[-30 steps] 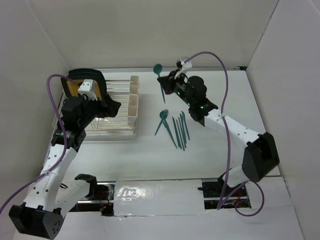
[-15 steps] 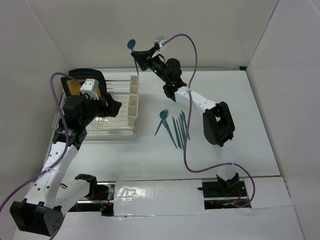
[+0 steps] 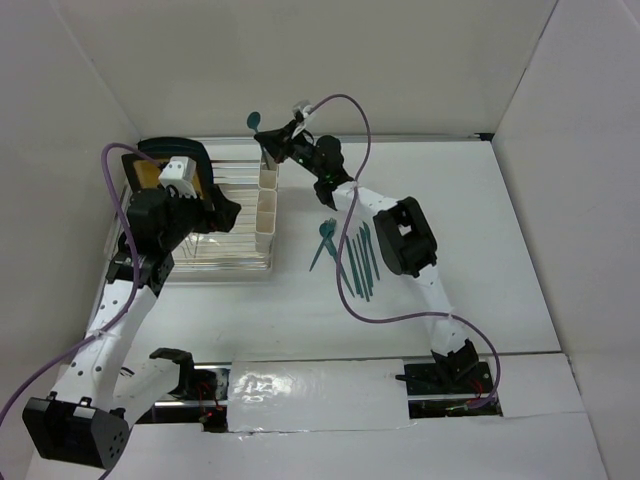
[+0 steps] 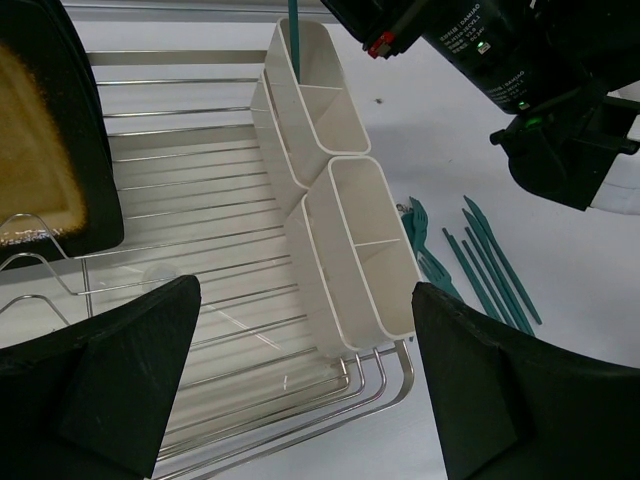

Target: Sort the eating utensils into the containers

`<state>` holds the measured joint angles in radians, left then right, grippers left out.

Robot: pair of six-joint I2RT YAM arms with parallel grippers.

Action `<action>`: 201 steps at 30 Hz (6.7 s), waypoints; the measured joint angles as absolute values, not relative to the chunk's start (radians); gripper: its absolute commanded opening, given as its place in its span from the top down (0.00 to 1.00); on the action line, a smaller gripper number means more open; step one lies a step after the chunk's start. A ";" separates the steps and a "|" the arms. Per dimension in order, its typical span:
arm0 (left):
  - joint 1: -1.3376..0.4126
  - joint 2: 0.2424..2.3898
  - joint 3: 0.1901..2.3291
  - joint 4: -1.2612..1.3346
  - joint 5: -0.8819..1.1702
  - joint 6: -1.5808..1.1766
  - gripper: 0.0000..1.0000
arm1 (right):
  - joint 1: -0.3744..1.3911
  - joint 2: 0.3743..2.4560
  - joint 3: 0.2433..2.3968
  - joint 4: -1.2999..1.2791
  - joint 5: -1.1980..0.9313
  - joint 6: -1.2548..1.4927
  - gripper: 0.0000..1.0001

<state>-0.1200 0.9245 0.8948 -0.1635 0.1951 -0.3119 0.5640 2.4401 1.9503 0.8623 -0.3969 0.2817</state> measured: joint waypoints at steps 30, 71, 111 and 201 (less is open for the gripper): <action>-0.119 0.936 0.895 -0.163 0.187 -0.309 0.00 | 0.621 1.485 1.244 0.374 -0.091 0.172 0.19; -0.119 0.927 0.894 -0.163 0.181 -0.313 0.00 | 0.746 1.940 1.184 -0.142 0.373 0.725 0.62; -0.119 0.962 0.894 -0.157 0.187 -0.296 0.00 | 0.604 1.710 1.209 0.866 -0.154 0.237 1.00; -0.119 0.917 0.879 -0.152 0.189 -0.269 0.00 | 0.685 1.341 0.874 0.535 -0.035 0.162 0.16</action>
